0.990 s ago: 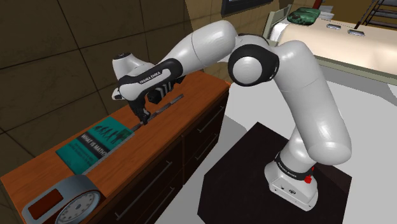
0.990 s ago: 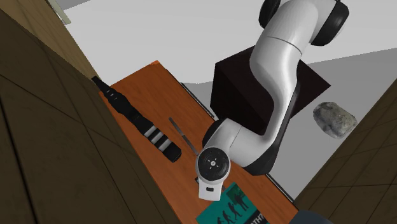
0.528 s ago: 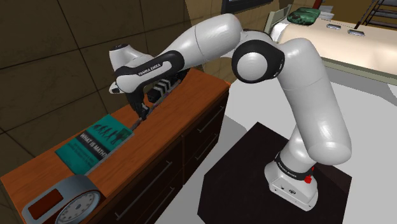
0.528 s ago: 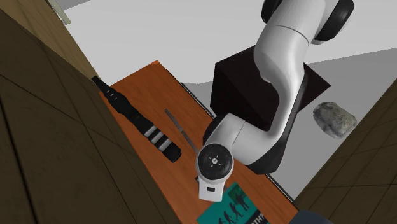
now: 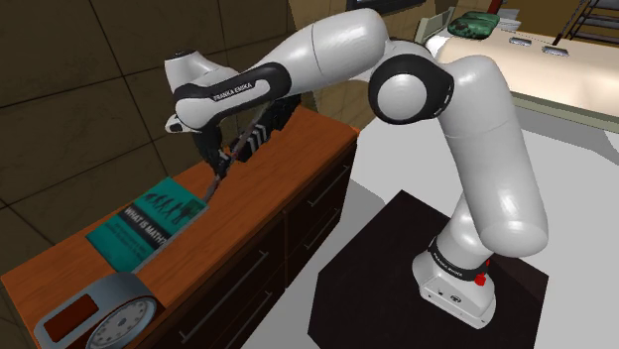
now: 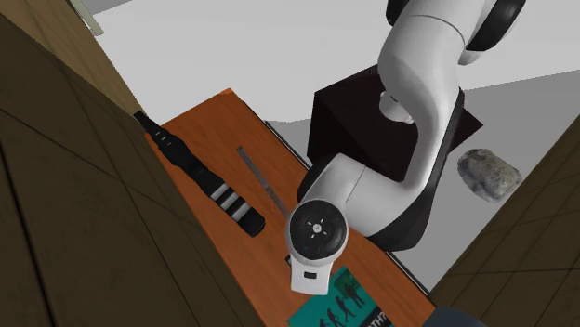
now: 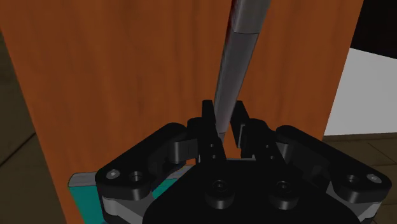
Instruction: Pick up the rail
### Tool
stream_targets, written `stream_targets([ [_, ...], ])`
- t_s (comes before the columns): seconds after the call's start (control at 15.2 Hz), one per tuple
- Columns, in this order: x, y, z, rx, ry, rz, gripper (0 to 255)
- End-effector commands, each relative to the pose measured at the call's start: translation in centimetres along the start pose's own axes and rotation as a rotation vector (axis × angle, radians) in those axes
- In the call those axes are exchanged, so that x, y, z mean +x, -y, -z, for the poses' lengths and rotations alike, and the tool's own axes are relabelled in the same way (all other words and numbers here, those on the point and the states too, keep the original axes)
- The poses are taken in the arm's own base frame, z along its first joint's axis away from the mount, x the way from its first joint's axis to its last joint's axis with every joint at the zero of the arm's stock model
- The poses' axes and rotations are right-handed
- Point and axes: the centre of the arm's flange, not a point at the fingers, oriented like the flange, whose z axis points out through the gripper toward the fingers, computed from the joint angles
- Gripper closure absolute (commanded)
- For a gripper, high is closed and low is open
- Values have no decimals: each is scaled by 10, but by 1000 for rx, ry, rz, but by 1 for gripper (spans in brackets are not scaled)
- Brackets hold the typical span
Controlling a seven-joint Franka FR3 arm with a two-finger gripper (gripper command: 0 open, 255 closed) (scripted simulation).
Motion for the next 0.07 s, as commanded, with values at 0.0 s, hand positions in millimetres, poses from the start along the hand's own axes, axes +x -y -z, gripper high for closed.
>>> stream_targets([
  [0.0, -1, -1, 3, -1, 0, -1, 255],
])
